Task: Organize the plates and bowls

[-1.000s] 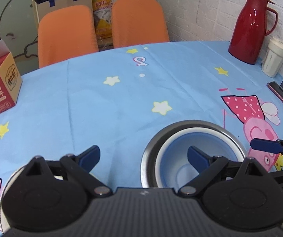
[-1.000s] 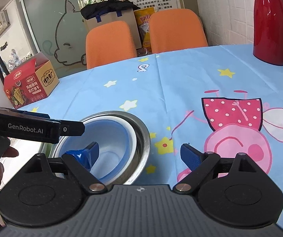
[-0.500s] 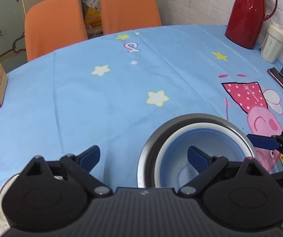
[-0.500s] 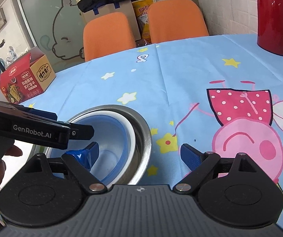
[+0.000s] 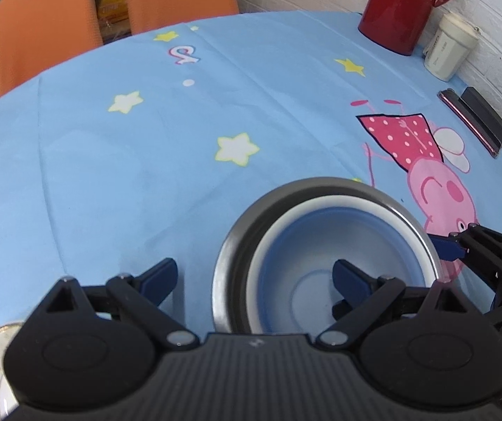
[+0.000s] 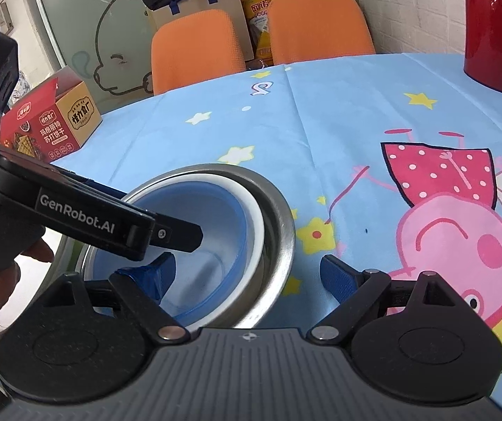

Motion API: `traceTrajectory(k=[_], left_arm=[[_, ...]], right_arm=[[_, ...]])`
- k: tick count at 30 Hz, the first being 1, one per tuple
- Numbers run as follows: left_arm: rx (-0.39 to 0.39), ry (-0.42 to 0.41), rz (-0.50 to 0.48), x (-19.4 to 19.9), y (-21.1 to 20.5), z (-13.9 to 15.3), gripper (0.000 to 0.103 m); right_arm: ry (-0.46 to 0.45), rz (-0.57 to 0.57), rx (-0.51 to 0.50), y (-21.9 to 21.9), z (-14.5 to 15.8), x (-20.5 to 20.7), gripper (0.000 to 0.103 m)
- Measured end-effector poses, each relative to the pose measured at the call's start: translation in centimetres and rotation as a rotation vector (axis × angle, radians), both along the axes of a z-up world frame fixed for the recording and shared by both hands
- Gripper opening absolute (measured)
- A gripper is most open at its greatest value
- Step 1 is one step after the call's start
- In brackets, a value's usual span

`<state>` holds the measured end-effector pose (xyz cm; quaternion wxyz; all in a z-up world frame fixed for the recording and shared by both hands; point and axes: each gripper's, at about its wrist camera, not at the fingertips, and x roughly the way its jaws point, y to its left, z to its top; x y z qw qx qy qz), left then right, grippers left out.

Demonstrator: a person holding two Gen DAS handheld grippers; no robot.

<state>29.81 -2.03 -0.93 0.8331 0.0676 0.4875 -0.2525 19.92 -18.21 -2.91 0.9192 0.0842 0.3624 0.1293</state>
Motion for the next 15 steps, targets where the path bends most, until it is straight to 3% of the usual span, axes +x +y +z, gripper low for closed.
traceTrajectory(k=[6, 7, 9, 15], left_arm=[[0.017, 0.012, -0.009, -0.6, -0.6, -0.7, 0.093], [0.028, 0.009, -0.019, -0.8, -0.8, -0.7, 0.091], [0.024, 0.01, -0.05, -1.2, -1.2, -0.5, 0.074], [-0.011, 0.024, -0.026, -1.2, -2.0, 0.8, 0.07]], right_arm=[[-0.005, 0.021, 0.026, 1.1, 0.0, -0.5, 0.077], [-0.007, 0.033, 0.015, 1.5, -0.1, -0.6, 0.077], [-0.011, 0.054, -0.002, 2.4, 0.1, -0.7, 0.076], [-0.019, 0.015, -0.016, 2.6, 1.5, -1.0, 0.079]])
